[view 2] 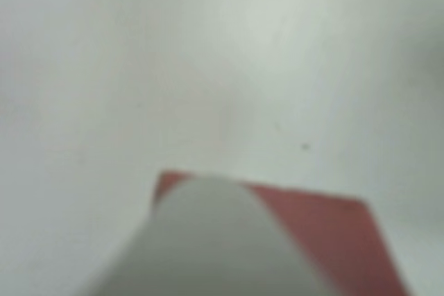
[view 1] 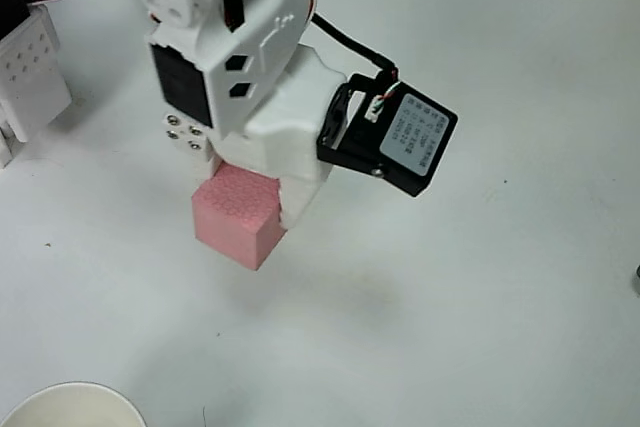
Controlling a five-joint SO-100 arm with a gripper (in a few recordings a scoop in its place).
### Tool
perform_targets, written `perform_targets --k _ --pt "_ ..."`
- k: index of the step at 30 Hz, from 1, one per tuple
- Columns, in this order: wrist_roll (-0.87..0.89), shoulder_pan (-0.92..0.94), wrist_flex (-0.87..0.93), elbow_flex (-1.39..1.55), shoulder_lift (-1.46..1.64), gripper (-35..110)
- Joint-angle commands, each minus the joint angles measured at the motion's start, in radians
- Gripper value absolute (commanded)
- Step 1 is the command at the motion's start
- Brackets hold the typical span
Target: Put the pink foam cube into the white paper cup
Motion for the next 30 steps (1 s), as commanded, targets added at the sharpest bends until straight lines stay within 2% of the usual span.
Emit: perform_targets --k 1,20,30 --pt "-0.037 0.08 0.018 -0.166 0.104 8" --pt "-0.201 0.334 0.023 -0.416 -0.169 8" --pt "-0.235 0.411 0.029 -0.497 -0.179 8"
